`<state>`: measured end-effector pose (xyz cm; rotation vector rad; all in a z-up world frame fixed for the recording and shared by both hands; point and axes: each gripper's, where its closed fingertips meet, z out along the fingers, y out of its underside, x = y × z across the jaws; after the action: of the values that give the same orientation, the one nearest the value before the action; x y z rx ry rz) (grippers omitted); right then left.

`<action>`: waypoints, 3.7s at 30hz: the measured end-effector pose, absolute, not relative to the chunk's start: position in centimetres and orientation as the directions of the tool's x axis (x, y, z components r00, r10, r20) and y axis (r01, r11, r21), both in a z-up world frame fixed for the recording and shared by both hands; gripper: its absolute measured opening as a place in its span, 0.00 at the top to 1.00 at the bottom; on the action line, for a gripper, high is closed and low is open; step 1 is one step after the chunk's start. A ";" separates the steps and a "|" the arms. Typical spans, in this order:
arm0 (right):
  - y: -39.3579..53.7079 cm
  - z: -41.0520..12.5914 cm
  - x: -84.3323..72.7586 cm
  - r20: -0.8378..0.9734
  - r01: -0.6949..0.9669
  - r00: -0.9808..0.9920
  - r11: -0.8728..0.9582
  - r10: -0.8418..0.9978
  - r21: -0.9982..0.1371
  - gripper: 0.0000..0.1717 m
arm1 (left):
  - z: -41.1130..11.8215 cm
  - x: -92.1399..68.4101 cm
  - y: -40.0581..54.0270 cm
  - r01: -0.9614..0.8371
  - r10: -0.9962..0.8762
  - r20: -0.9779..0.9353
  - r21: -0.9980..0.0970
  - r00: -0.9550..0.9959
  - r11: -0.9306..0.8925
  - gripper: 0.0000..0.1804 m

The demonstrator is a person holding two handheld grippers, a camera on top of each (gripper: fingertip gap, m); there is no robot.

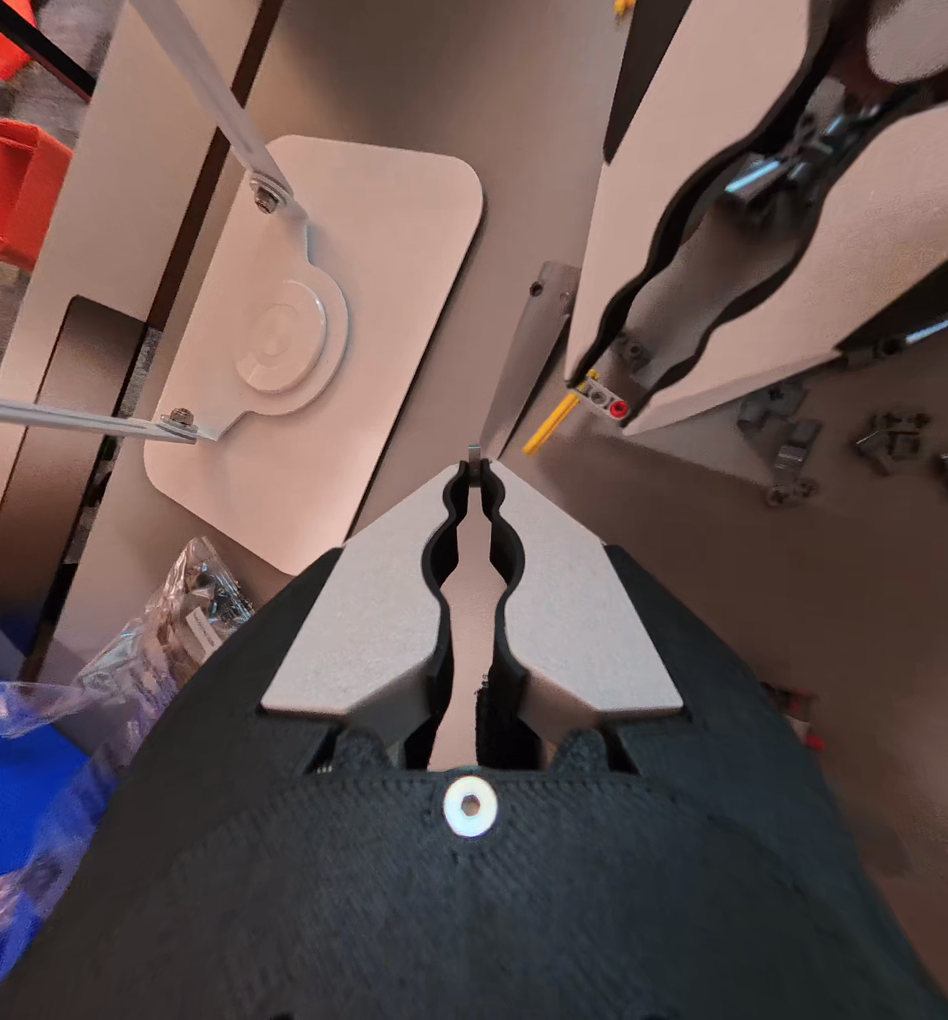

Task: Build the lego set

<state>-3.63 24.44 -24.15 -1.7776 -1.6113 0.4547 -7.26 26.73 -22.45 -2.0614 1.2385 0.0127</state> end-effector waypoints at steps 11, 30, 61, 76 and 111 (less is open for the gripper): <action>25.1 -26.1 -3.0 0.169 0.769 0.185 -0.035 0.968 -0.638 0.89 | -26.0 -7.6 26.9 -0.856 -0.846 -0.256 -0.366 0.469 -0.364 0.99; 27.7 -26.2 3.9 0.172 0.782 0.280 -0.121 0.944 -0.611 0.89 | -26.6 -1.2 28.8 -0.816 -0.832 -0.221 -0.431 0.508 -0.384 0.99; 26.4 -26.3 2.6 0.168 0.772 0.205 -0.054 0.964 -0.633 0.94 | -26.5 -0.9 27.1 -0.808 -0.843 -0.217 -0.472 0.493 -0.352 0.92; 26.0 -25.5 1.3 0.228 0.756 0.171 0.021 0.959 -0.654 0.86 | -26.5 -0.5 27.4 -0.829 -0.864 -0.222 -0.461 0.452 -0.315 0.92; 24.7 -26.1 3.4 0.135 0.785 0.075 0.025 0.988 -0.619 0.85 | -26.5 -1.2 27.5 -0.871 -0.885 -0.260 -0.420 0.385 -0.256 0.96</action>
<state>3.43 24.69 -26.13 -1.8048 -1.7551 0.4749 -1.20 27.48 -26.55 -2.1512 1.5048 -0.0388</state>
